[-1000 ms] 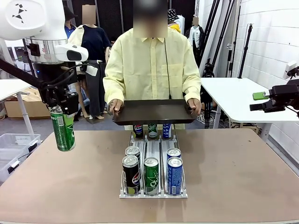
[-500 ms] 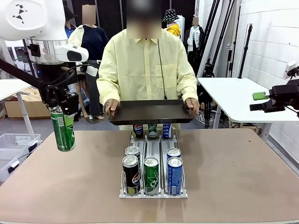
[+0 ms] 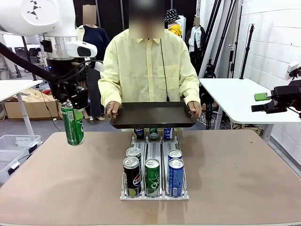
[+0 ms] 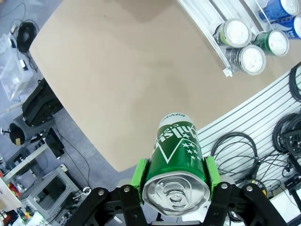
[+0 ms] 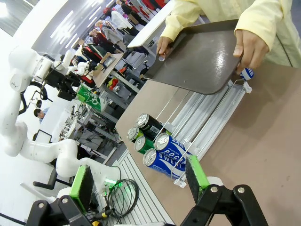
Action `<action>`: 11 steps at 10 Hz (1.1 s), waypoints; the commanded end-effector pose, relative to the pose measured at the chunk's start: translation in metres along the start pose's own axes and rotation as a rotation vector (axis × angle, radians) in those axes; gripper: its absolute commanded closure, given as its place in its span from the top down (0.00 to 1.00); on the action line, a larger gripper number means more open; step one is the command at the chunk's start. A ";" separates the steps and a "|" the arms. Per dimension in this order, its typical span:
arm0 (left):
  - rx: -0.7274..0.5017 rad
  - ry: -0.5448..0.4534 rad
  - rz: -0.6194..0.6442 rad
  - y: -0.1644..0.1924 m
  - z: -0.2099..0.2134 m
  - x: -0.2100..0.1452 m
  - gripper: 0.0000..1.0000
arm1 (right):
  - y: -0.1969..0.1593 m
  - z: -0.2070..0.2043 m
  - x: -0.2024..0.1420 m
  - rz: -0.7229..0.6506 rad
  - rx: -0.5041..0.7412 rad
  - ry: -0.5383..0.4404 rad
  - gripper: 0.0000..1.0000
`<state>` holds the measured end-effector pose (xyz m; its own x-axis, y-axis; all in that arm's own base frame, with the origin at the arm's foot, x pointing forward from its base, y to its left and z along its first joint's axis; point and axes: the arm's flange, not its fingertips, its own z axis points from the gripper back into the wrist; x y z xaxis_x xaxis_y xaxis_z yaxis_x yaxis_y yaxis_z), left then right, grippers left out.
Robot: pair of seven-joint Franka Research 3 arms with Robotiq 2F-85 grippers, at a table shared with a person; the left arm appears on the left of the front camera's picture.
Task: Retrieve and hand over the desired beverage to the person.
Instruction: Place the picked can on the Handle tray extended by the person.
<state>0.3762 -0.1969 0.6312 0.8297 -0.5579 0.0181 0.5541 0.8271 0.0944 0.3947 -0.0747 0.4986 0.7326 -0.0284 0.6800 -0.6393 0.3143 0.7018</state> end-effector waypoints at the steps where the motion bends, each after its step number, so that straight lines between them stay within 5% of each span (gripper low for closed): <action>1: 0.017 -0.034 0.008 0.004 0.015 0.028 0.00 | 0.001 -0.001 0.001 -0.004 0.010 -0.009 1.00; 11: -0.020 -0.091 0.000 -0.011 0.011 0.150 0.00 | 0.001 -0.001 0.001 -0.004 0.010 -0.009 1.00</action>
<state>0.4827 -0.2815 0.6306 0.8103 -0.5771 0.1023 0.5740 0.8166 0.0602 0.3947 -0.0746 0.4986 0.7326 -0.0281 0.6801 -0.6394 0.3140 0.7018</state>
